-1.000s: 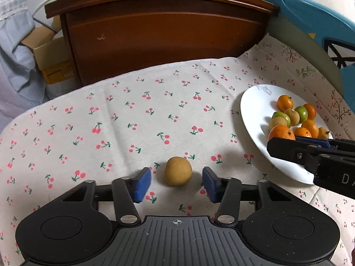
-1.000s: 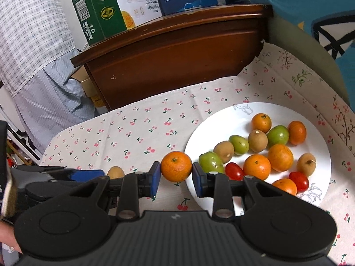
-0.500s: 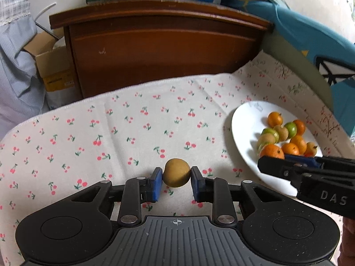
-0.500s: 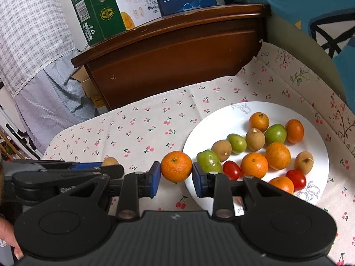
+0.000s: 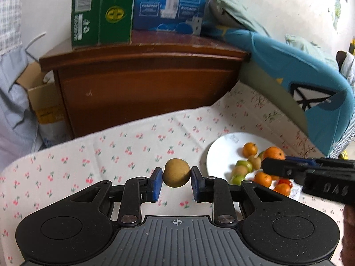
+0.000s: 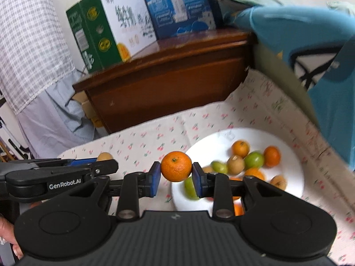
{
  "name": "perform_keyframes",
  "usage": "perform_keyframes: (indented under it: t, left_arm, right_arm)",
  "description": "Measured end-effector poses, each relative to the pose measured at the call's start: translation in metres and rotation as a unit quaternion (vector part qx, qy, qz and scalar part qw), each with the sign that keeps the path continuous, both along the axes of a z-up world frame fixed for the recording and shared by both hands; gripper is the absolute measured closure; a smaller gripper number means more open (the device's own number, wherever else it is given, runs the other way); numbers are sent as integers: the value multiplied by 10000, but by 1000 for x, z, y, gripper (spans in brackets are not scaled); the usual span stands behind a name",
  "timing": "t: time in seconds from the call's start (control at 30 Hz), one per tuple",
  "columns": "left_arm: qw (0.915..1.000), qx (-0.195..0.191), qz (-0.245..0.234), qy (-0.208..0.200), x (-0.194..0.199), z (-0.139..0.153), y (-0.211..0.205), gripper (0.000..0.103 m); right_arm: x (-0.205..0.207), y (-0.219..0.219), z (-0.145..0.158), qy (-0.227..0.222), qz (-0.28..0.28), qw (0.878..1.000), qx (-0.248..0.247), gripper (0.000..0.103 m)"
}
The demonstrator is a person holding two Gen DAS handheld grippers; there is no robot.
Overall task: Organize fruits
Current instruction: 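Lift the orange and tan fruit and carry both over the plate, then open the left tool onto the plate while the right tool releases the orange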
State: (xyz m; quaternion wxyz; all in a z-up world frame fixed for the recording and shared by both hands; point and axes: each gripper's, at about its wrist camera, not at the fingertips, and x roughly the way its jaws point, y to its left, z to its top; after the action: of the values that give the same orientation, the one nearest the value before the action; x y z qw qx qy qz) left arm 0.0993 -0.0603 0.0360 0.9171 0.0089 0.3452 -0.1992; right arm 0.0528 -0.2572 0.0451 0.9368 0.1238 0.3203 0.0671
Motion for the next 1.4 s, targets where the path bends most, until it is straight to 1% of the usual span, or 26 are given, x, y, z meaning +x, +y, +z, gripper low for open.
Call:
perform_keyframes:
  t: [0.27, 0.47, 0.93, 1.2, 1.4]
  left_arm:
    - [9996, -176, -167, -118, 9, 12, -14, 78]
    - [9991, -287, -316, -71, 21, 10, -30, 78]
    - [9974, -314, -611, 212, 51, -14, -65, 78]
    - [9967, -96, -669, 440, 59, -30, -79, 78]
    - [9958, 38, -785, 477, 57, -33, -87, 77]
  right_arm:
    - [-5, -49, 26, -204, -504, 9981, 282, 72]
    - [-4, -69, 17, 80, -800, 9954, 528, 72]
    - [14, -60, -9, 452, -744, 9951, 474, 73]
    - [23, -54, -25, 691, -790, 9938, 371, 73]
    - [24, -53, -31, 781, -910, 9923, 319, 71]
